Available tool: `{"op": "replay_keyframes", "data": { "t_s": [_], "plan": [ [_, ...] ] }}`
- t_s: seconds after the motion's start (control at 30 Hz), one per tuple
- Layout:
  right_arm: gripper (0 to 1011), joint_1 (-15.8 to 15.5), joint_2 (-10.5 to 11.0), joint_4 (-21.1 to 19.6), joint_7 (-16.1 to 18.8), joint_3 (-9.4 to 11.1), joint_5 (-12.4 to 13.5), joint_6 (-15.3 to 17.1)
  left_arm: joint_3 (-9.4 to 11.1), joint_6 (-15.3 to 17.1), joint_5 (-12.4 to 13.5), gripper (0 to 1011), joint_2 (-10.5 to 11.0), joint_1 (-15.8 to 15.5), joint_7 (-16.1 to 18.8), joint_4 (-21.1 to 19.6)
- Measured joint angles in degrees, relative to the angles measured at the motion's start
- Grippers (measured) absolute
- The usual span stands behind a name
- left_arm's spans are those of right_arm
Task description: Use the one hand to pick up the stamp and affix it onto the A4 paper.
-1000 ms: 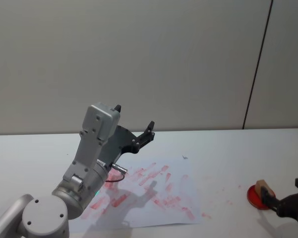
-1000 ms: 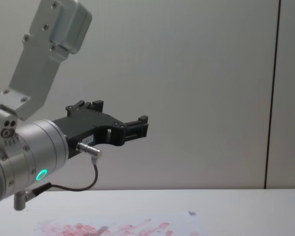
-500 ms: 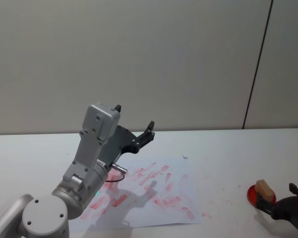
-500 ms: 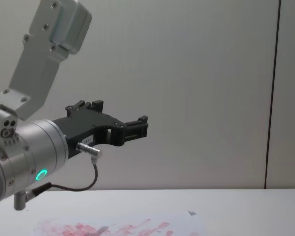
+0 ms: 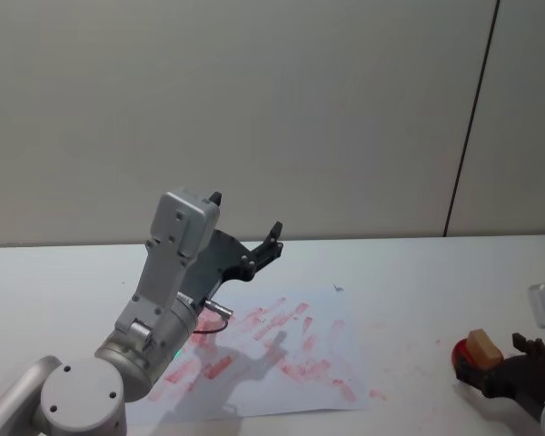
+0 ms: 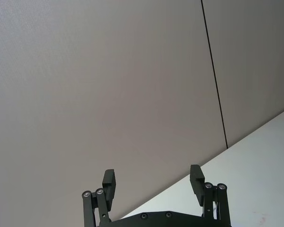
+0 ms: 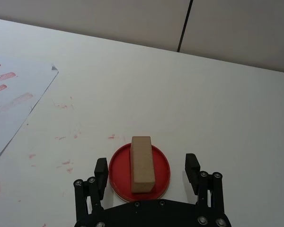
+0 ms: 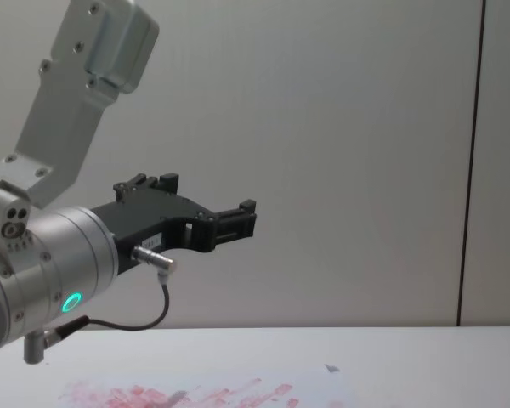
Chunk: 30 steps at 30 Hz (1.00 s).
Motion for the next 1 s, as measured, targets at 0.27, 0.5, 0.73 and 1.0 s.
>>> {"op": "replay_keyframes", "data": {
  "t_s": [0.27, 0.5, 0.73, 1.0],
  "plan": [
    [832, 1.0, -0.6, 1.3, 0.8, -0.3, -0.9, 0.2, 0.0, 0.0, 0.0, 1001, 0.0, 0.0, 0.0, 0.0],
    [624, 1.6, -0.9, 2.0, 1.1, -0.4, -1.3, 0.3, 0.0, 0.0, 0.0, 1001, 0.0, 0.0, 0.0, 0.0],
    [405, 1.9, -1.0, 2.3, 1.4, -0.5, -1.5, 0.4, 0.0, 0.0, 0.0, 1001, 0.0, 0.0, 0.0, 0.0],
    [220, 2.1, -1.2, 2.5, 1.5, -0.5, -1.7, 0.5, 0.0, 0.0, 0.0, 1001, 0.0, 0.0, 0.0, 0.0]
  ]
}}
